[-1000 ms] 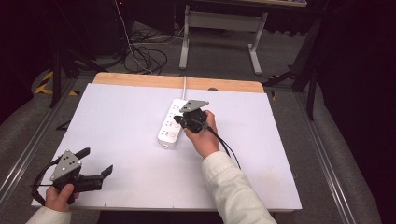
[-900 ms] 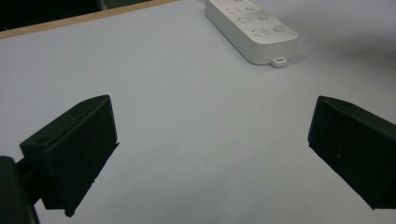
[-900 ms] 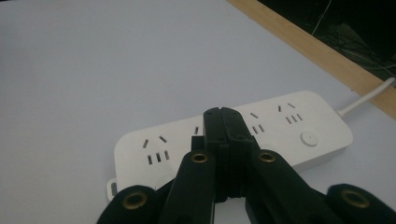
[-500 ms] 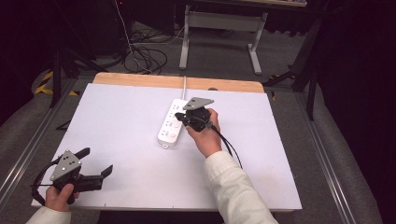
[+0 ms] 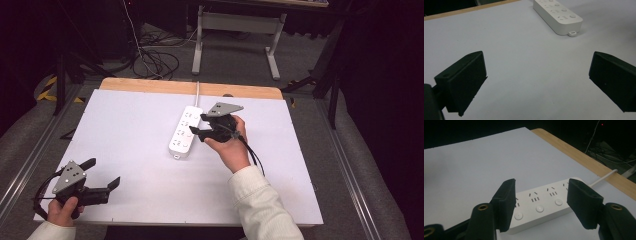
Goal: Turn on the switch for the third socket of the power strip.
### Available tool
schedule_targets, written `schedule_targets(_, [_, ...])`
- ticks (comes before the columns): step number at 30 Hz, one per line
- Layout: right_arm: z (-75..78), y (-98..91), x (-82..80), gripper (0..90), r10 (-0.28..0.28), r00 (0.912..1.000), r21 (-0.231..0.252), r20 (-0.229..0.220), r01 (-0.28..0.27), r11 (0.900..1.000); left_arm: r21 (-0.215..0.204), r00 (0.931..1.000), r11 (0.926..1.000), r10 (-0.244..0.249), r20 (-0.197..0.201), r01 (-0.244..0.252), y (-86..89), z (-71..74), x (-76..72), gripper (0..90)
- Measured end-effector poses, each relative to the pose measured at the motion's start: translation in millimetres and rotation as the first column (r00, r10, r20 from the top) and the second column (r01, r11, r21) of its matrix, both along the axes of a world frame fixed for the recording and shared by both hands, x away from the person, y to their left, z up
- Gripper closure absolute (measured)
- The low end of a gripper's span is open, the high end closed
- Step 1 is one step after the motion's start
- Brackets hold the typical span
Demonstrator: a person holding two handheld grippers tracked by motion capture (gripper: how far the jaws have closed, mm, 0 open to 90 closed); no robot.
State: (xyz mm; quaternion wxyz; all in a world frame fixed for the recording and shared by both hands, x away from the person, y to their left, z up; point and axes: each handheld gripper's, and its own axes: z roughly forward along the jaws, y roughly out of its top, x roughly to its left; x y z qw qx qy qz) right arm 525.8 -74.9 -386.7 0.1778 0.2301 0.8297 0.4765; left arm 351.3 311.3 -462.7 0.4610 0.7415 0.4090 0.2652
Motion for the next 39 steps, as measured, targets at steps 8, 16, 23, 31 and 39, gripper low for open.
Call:
schedule_targets(8, [9.0,-24.4,-20.1,34.8,-0.013,0.9999,0.009,0.0,0.013,0.9999,-0.003,0.9999,0.9999,-0.015,-0.005,0.015,-0.2,2.4,-1.8,1.6])
schedule_targets(16, [11.0,-50.2,-38.9,30.6,-0.035,0.9994,0.023,-0.004,0.035,0.9991,-0.003,0.9997,0.9997,-0.026,-0.006,0.026,0.6,3.9,-3.2,1.6])
schedule_targets(23, [7.2,-73.6,-55.4,28.3,-0.054,0.9985,0.018,-0.003,0.054,0.9983,-0.005,0.9997,0.9997,-0.025,-0.003,0.025,0.6,4.4,-4.1,1.6])
schedule_targets(31, [-2.0,-101.1,-75.0,28.3,-0.073,0.9973,0.03,-0.011,0.074,0.9969,-0.022,0.9997,0.9995,-0.022,-0.004,0.022,1.4,4.9,-5.1,1.7])
schedule_targets(39, [-20.0,-122.8,-90.0,26.4,-0.08,0.9965,0.045,-0.024,0.081,0.9957,-0.045,0.9996,0.9986,-0.026,-0.008,0.026,2.6,5.5,-8.9,1.6])
